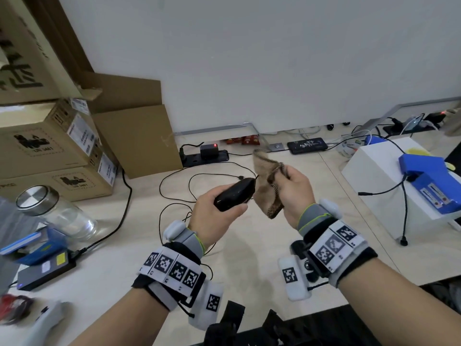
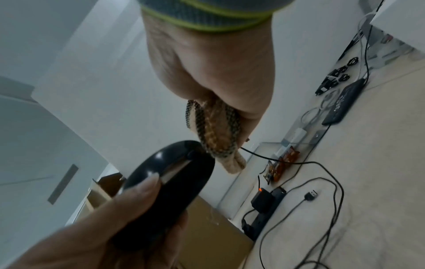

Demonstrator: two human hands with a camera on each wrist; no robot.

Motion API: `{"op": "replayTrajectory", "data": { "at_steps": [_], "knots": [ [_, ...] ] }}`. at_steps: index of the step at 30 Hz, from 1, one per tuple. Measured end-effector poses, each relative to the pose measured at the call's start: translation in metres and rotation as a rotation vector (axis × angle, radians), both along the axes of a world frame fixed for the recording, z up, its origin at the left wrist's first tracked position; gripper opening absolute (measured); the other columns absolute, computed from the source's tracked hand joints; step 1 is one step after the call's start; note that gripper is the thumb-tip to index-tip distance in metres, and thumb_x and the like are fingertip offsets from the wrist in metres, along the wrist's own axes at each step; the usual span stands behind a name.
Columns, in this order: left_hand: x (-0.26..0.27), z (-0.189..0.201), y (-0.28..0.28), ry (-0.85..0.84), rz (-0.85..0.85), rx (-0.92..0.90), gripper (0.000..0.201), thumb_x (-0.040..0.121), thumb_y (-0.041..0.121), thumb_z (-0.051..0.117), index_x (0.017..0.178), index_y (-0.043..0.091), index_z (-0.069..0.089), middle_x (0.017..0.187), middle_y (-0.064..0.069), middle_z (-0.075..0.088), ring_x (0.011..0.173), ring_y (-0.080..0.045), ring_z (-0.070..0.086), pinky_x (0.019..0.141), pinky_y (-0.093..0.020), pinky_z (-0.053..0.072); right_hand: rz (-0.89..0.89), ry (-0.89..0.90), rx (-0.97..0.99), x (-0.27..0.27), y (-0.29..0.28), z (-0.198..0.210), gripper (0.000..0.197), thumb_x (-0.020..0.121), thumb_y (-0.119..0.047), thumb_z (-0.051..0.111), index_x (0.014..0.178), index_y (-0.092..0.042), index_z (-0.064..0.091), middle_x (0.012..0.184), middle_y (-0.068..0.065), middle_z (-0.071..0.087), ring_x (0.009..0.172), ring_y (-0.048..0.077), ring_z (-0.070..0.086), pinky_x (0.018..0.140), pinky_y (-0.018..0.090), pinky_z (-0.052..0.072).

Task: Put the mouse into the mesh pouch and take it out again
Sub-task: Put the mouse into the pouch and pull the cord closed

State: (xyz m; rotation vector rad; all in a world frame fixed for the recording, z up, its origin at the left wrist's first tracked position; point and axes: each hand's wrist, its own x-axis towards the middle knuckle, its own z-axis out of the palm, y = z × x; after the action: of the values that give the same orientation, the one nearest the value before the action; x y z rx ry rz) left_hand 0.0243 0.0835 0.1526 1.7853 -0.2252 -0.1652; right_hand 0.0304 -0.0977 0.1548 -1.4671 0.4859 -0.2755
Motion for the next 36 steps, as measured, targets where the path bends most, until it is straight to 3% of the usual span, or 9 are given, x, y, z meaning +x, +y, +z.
{"op": "replayTrajectory", "data": {
  "at_steps": [6, 10, 14, 19, 23, 26, 29, 31, 36],
  "knots": [
    [0.002, -0.004, -0.001, -0.009, -0.009, -0.012, 0.043, 0.071, 0.015, 0.081, 0.109, 0.031, 0.069, 0.096, 0.012, 0.073, 0.089, -0.007, 0.068, 0.080, -0.028, 0.054, 0.049, -0.153, -0.279, -0.006, 0.004, 0.018, 0.020, 0.090, -0.008, 0.047, 0.084, -0.016, 0.065, 0.071, 0.002, 0.063, 0.057, 0.018, 0.053, 0.058, 0.030, 0.048],
    [0.009, -0.005, -0.010, -0.047, 0.030, 0.053, 0.017, 0.072, 0.012, 0.073, 0.087, 0.020, 0.070, 0.080, 0.004, 0.072, 0.076, -0.015, 0.067, 0.072, -0.032, 0.055, 0.387, -0.395, -0.848, -0.031, 0.043, 0.006, 0.031, 0.087, -0.009, 0.044, 0.106, -0.010, 0.069, 0.114, 0.005, 0.067, 0.116, 0.023, 0.055, 0.105, 0.025, 0.036],
    [0.012, 0.005, -0.012, -0.141, -0.024, 0.116, 0.032, 0.076, -0.005, 0.061, 0.083, 0.025, 0.060, 0.075, 0.021, 0.062, 0.074, -0.006, 0.061, 0.070, -0.009, 0.046, 0.419, -0.564, -0.882, -0.034, 0.047, 0.004, 0.032, 0.085, -0.007, 0.044, 0.104, -0.005, 0.070, 0.111, 0.012, 0.067, 0.116, 0.019, 0.048, 0.107, 0.007, 0.023],
    [0.004, 0.004, -0.006, 0.171, 0.026, -0.222, 0.044, 0.085, 0.006, 0.070, 0.125, 0.020, 0.060, 0.104, -0.002, 0.066, 0.077, -0.017, 0.070, 0.076, -0.041, 0.059, 0.169, -0.127, -0.307, -0.005, 0.010, 0.008, 0.029, 0.093, -0.009, 0.042, 0.092, -0.019, 0.070, 0.068, 0.012, 0.067, 0.051, 0.025, 0.055, 0.052, 0.033, 0.048],
    [0.007, 0.004, -0.003, 0.345, 0.011, -0.461, 0.042, 0.090, 0.002, 0.062, 0.128, 0.021, 0.060, 0.121, -0.013, 0.061, 0.082, -0.031, 0.067, 0.074, -0.033, 0.058, -0.108, -0.087, 0.081, 0.002, 0.000, 0.015, 0.027, 0.101, -0.017, 0.046, 0.083, -0.017, 0.066, 0.078, 0.006, 0.066, 0.076, 0.022, 0.059, 0.074, 0.038, 0.050],
    [0.008, 0.004, -0.007, 0.412, 0.006, -0.531, 0.035, 0.096, 0.011, 0.054, 0.130, 0.018, 0.058, 0.114, -0.014, 0.064, 0.083, -0.032, 0.063, 0.069, -0.031, 0.054, -0.029, -0.152, 0.104, -0.002, 0.015, 0.018, 0.032, 0.103, -0.027, 0.041, 0.083, -0.010, 0.060, 0.073, 0.013, 0.059, 0.064, 0.024, 0.056, 0.063, 0.037, 0.048],
    [0.015, 0.003, -0.015, 0.507, 0.046, -0.604, 0.042, 0.102, 0.036, 0.038, 0.134, 0.013, 0.054, 0.121, -0.013, 0.065, 0.100, -0.030, 0.065, 0.077, -0.033, 0.054, 0.306, -0.296, -0.333, -0.021, 0.042, 0.010, 0.039, 0.098, -0.031, 0.038, 0.119, -0.006, 0.058, 0.111, 0.011, 0.064, 0.102, 0.023, 0.059, 0.093, 0.036, 0.047],
    [0.023, 0.002, -0.016, 0.581, 0.088, -0.670, 0.059, 0.101, 0.050, 0.030, 0.132, 0.007, 0.055, 0.129, -0.017, 0.062, 0.116, -0.028, 0.062, 0.095, -0.038, 0.050, 0.466, -0.459, -0.772, -0.034, 0.054, -0.005, 0.047, 0.095, -0.018, 0.037, 0.139, -0.001, 0.044, 0.138, 0.014, 0.049, 0.133, 0.022, 0.037, 0.117, 0.027, 0.020],
    [0.027, 0.004, -0.016, 0.640, 0.082, -0.742, 0.076, 0.093, 0.067, 0.022, 0.134, 0.011, 0.054, 0.130, -0.018, 0.061, 0.123, -0.031, 0.057, 0.108, -0.047, 0.039, 0.441, -0.678, -1.197, -0.024, 0.036, -0.023, 0.041, 0.087, -0.002, 0.045, 0.125, -0.006, 0.063, 0.119, 0.013, 0.063, 0.105, 0.037, 0.054, 0.096, 0.044, 0.044]
  ]
}}
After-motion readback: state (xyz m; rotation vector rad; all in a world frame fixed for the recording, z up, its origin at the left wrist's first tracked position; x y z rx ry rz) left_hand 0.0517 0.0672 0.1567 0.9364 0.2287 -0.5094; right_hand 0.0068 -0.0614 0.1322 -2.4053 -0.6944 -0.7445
